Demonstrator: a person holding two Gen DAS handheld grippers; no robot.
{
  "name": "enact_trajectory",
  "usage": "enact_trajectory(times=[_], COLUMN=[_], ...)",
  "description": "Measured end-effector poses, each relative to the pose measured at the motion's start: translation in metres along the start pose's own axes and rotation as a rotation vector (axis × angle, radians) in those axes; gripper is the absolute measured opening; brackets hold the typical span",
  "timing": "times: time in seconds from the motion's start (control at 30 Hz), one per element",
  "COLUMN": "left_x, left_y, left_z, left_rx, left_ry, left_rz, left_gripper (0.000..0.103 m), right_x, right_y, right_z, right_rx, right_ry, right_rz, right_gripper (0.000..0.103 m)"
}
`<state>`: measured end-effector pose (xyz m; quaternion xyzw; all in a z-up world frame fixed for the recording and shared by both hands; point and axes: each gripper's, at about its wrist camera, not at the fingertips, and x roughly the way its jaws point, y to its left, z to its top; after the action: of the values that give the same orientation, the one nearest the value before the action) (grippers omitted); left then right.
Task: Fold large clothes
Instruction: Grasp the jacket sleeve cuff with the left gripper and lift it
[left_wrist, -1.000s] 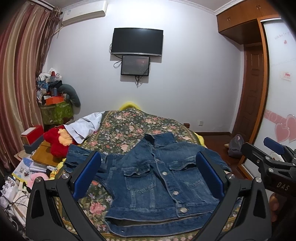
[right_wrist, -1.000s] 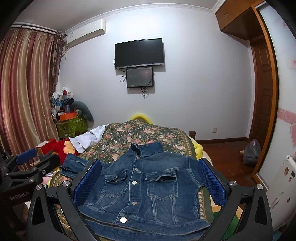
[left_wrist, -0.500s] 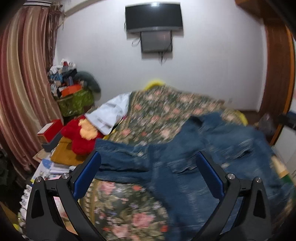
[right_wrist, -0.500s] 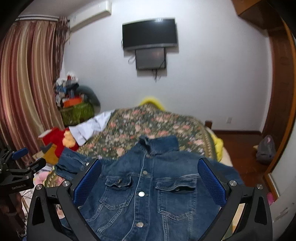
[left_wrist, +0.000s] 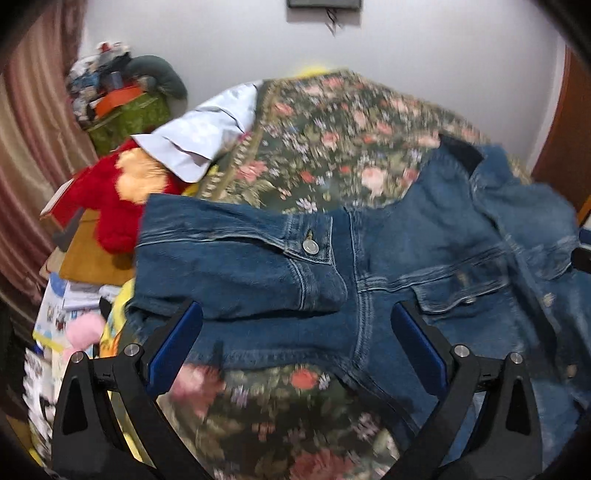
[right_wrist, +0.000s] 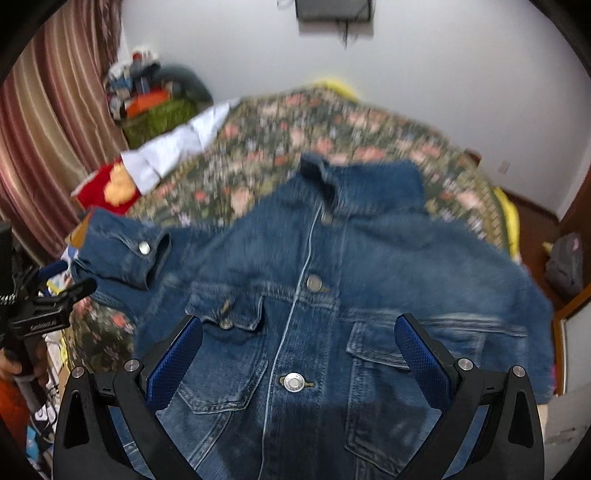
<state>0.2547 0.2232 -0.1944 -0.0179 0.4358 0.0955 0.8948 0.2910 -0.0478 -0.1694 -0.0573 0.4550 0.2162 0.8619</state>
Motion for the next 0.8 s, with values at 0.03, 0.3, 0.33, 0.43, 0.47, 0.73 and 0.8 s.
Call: enact_trajectory(times=[0.03, 0.3, 0.33, 0.43, 0.47, 0.73, 0.8], left_x=[0.011, 0.068, 0.073, 0.079, 0.078, 0.060, 0.046], left_y=[-0.004, -0.033, -0.033, -0.029, -0.026, -0.019, -0.016], left_z=[0.002, -0.005, -0.007, -0.009, -0.008, 0.009, 0.020], left_rx=[0.033, 0.229, 0.244, 0.245, 0.233, 0.186, 0.147], left_ry=[0.015, 0.129, 0.133, 0.136, 0.137, 0.114, 0.091], left_rz=[0.009, 0.028, 0.051, 0.094, 0.083, 0.064, 0.048], left_gripper=[0.102, 0.085, 0.082, 0.065, 0.064, 0.027, 0.025], right_x=[0.009, 0.047, 0.049, 0.050, 0.050, 0.025, 0.016], right_y=[-0.001, -0.005, -0.004, -0.002, 0.000, 0.002, -0.004], right_z=[0.001, -0.001, -0.003, -0.007, -0.009, -0.018, -0.020], right_rx=[0.001, 0.000, -0.006, -0.020, -0.029, -0.096, -0.092], right_ry=[0.023, 0.116, 0.122, 0.134, 0.138, 0.090, 0.077], right_rz=[0.010, 0.045, 0.047, 0.054, 0.055, 0.019, 0.014], right_gripper=[0.103, 0.103, 0.103, 0.103, 0.103, 0.103, 0.103])
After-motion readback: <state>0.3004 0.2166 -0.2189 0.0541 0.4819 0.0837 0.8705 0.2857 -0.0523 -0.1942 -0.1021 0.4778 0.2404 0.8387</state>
